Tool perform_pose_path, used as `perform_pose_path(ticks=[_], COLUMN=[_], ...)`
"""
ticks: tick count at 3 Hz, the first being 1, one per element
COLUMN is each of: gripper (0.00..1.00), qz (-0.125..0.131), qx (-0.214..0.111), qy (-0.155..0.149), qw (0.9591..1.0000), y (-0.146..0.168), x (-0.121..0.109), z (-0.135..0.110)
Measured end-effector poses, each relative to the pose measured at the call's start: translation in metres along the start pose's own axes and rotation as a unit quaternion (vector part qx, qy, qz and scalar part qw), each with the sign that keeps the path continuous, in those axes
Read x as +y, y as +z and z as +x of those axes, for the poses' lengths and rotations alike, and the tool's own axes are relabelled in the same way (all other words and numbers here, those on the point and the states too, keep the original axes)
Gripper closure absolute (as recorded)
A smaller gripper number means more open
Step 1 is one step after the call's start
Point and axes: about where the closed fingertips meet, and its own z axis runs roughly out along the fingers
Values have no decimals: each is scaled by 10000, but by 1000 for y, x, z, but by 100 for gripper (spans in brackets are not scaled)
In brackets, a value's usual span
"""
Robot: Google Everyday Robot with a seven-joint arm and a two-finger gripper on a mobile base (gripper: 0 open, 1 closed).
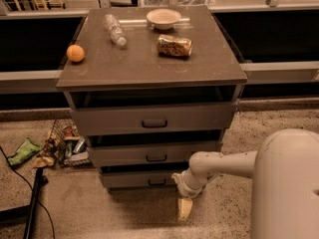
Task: Open bottom drawer
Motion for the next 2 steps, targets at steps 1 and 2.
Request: perform_pose_path(ticks=[1,2], gripper=[0,0], qz=[0,0], qx=[-73,-73], qy=[105,105], qw=[9999,9999], y=[54,54], x=[-29,-29], z=[26,26])
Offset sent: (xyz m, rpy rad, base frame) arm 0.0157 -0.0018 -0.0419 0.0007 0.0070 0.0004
